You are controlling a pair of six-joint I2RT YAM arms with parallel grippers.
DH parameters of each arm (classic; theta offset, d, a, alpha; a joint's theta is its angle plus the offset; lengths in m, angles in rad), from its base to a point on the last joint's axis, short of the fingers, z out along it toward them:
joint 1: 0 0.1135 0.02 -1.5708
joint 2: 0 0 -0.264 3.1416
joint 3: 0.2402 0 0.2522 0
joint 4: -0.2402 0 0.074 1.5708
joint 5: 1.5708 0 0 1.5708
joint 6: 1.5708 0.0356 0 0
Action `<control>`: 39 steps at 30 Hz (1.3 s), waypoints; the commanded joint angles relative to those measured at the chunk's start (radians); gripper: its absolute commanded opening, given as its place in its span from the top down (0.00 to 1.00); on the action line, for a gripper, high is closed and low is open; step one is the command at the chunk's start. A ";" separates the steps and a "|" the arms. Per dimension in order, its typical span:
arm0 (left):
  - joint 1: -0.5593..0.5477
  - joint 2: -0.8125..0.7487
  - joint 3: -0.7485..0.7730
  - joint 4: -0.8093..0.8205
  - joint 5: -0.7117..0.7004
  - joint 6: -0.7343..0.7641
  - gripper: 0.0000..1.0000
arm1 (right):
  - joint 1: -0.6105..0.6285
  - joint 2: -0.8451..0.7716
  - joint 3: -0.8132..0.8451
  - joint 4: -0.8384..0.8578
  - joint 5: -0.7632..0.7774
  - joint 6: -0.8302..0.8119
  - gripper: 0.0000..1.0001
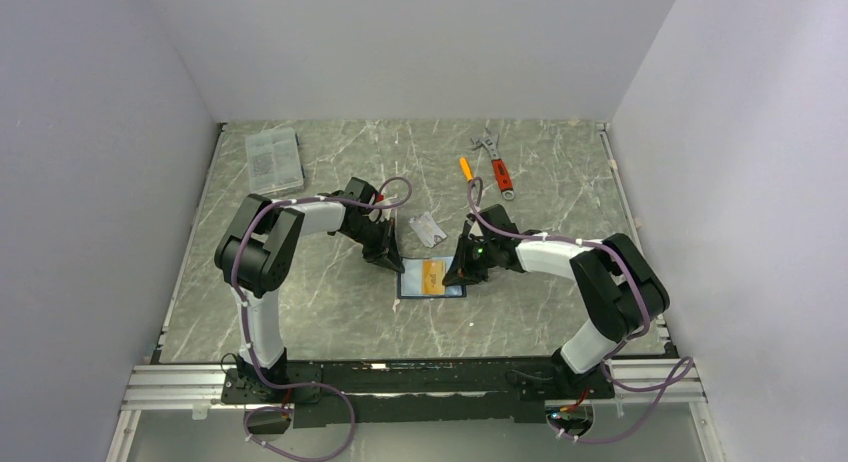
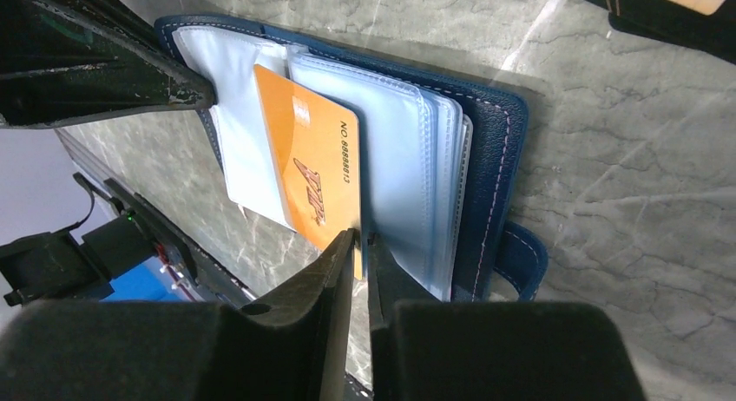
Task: Put the credit cards into the card holder
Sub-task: Insert the credit card into the card holder.
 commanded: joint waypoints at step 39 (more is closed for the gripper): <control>-0.017 -0.041 0.000 -0.007 -0.041 0.029 1.00 | 0.032 0.130 0.418 -0.204 0.169 -0.149 0.93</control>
